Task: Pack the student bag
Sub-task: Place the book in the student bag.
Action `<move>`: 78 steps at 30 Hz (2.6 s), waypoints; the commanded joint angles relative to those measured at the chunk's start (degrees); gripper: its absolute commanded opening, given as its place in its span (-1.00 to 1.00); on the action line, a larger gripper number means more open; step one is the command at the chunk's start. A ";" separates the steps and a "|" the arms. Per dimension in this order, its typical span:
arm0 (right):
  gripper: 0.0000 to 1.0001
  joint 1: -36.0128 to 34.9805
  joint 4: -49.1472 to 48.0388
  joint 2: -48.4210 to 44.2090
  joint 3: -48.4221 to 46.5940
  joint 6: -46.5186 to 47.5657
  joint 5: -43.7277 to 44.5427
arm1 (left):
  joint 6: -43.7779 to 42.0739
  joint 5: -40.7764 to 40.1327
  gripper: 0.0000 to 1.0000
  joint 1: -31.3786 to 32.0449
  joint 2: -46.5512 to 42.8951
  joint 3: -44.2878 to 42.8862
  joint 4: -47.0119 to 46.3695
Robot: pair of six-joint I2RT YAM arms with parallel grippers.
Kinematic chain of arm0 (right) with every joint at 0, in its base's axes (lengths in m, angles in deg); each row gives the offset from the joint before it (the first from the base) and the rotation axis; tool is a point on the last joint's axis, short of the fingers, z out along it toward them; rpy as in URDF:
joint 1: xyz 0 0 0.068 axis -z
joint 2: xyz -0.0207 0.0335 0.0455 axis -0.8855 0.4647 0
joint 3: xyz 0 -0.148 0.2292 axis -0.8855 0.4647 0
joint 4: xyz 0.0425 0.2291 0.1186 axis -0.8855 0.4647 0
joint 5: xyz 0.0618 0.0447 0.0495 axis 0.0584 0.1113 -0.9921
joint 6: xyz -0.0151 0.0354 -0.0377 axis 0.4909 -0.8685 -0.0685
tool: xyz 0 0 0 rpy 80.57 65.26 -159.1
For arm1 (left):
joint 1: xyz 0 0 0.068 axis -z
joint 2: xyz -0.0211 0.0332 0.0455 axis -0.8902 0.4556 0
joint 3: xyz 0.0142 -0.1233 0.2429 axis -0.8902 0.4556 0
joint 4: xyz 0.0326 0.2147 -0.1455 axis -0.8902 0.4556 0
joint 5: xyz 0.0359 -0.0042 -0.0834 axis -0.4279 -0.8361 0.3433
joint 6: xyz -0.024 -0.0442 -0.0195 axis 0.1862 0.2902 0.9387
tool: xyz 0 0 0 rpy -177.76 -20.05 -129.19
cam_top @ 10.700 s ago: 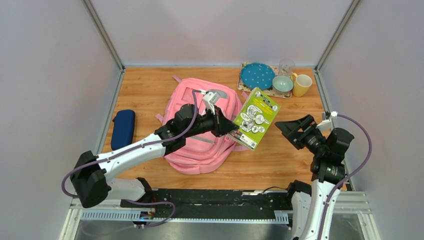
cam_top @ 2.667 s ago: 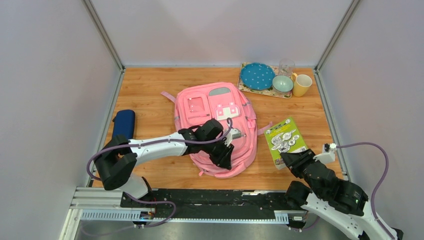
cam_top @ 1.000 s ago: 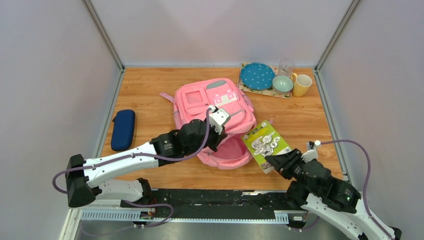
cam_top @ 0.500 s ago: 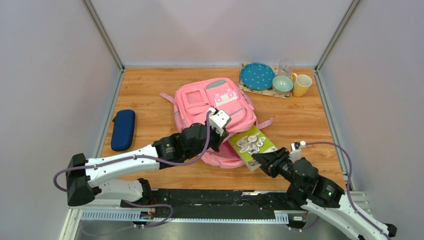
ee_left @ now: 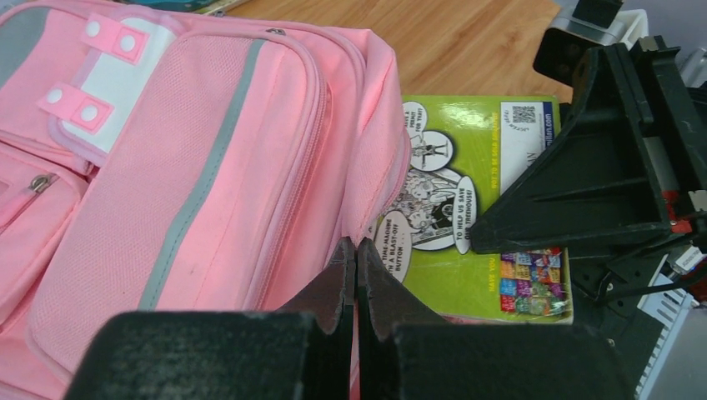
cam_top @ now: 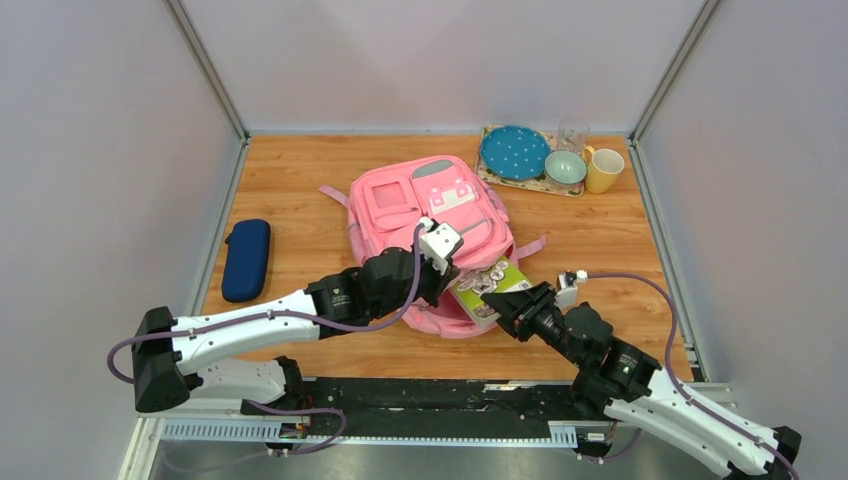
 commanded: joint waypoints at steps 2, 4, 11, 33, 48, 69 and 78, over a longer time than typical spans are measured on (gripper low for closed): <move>-1.00 0.02 -17.33 7.63 -4.82 1.74 3.10 | 1.96 3.81 -1.00 0.32 -2.16 -1.21 -8.08; -1.00 0.02 -21.81 11.57 -4.21 2.53 5.47 | 2.14 5.65 -1.00 0.32 -2.43 -1.48 -8.16; -1.00 1.60 -40.17 27.11 -2.54 8.42 10.23 | 1.70 8.91 -1.00 0.32 -3.30 -4.73 -4.83; -0.11 5.12 -70.92 78.23 -12.65 7.98 11.11 | 3.72 9.36 -1.00 0.32 -7.70 -3.50 -4.21; 0.80 4.50 -24.99 52.30 -11.94 12.99 6.72 | 3.10 7.69 -1.00 0.32 -8.14 -0.60 -4.30; -0.61 3.98 -36.33 68.71 -20.81 17.82 5.32 | 6.27 9.36 -1.00 0.32 -9.89 3.09 -2.64; -0.09 3.28 -29.84 53.11 -9.66 20.99 4.78 | 7.94 7.95 -1.00 0.24 -12.44 8.80 -2.27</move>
